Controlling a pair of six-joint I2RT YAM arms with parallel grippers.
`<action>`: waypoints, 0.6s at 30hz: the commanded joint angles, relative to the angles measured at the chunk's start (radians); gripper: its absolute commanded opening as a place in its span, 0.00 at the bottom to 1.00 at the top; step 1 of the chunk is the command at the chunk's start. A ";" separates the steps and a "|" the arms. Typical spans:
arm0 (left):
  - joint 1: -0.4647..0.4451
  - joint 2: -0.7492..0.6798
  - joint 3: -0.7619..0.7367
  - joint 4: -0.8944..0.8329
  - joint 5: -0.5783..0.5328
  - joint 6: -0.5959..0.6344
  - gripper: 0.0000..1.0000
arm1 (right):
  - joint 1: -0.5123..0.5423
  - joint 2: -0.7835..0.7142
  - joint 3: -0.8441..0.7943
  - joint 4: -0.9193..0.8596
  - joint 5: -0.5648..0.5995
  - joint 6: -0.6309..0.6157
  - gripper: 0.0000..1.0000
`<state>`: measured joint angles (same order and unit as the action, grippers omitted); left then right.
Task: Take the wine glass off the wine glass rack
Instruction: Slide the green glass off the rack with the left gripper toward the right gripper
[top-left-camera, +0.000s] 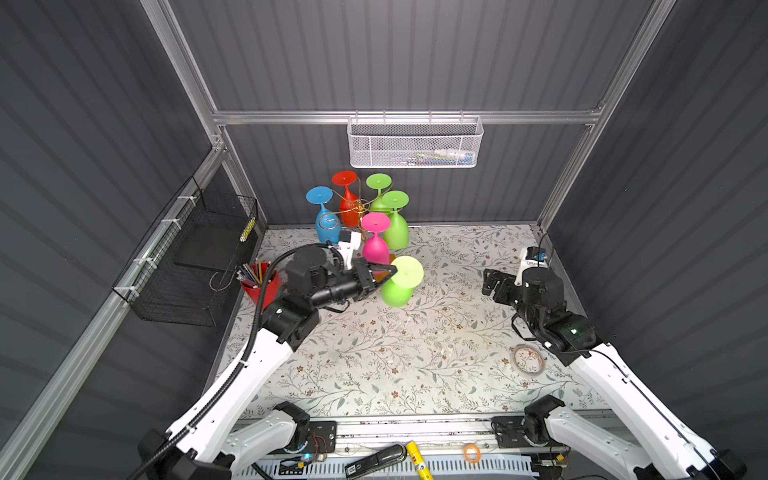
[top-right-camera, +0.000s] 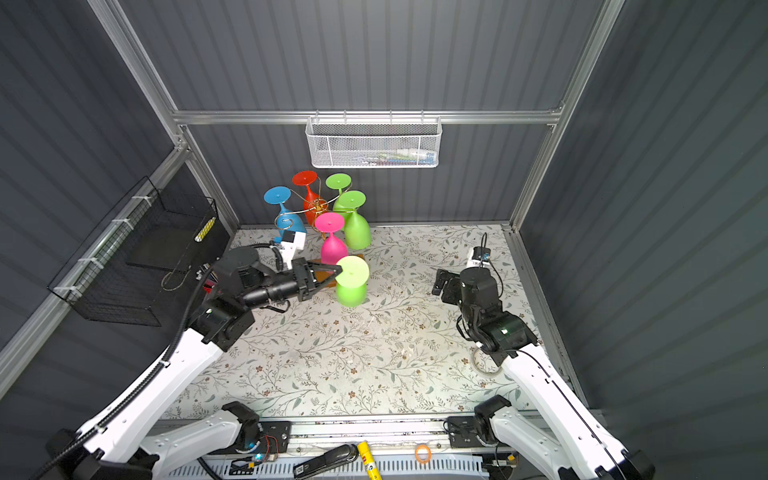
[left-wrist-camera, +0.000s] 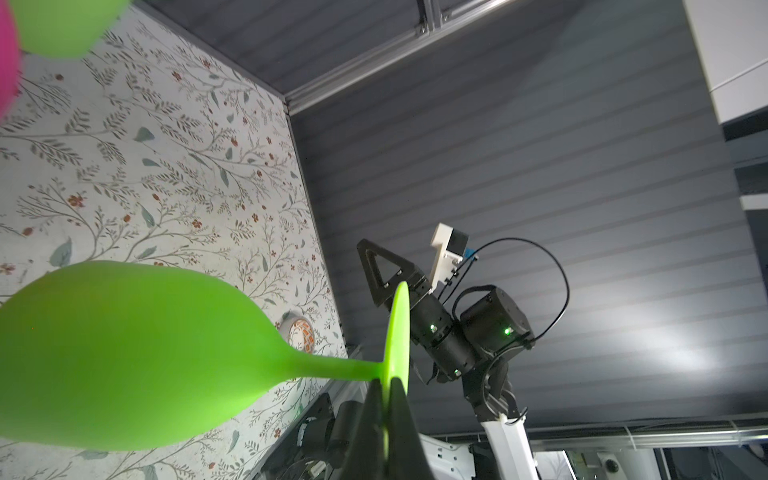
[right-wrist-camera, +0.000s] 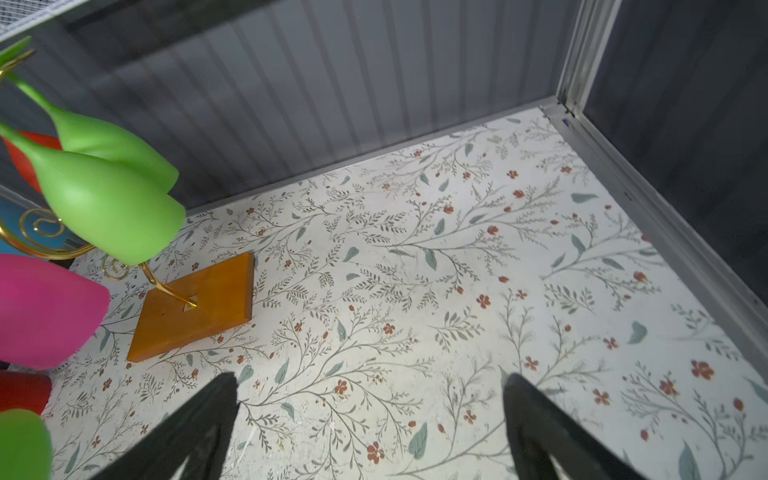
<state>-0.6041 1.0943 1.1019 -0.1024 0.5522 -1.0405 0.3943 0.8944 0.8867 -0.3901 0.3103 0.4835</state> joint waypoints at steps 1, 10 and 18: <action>-0.110 0.070 0.094 0.016 -0.078 0.150 0.00 | -0.066 -0.003 0.045 -0.103 -0.073 0.083 0.99; -0.336 0.283 0.290 -0.066 -0.215 0.505 0.00 | -0.292 -0.058 0.031 -0.236 -0.220 0.141 0.99; -0.487 0.413 0.411 -0.153 -0.410 0.898 0.00 | -0.529 -0.080 0.047 -0.306 -0.408 0.166 0.99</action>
<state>-1.0595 1.4872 1.4704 -0.2180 0.2535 -0.3664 -0.0711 0.8181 0.9199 -0.6468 0.0235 0.6239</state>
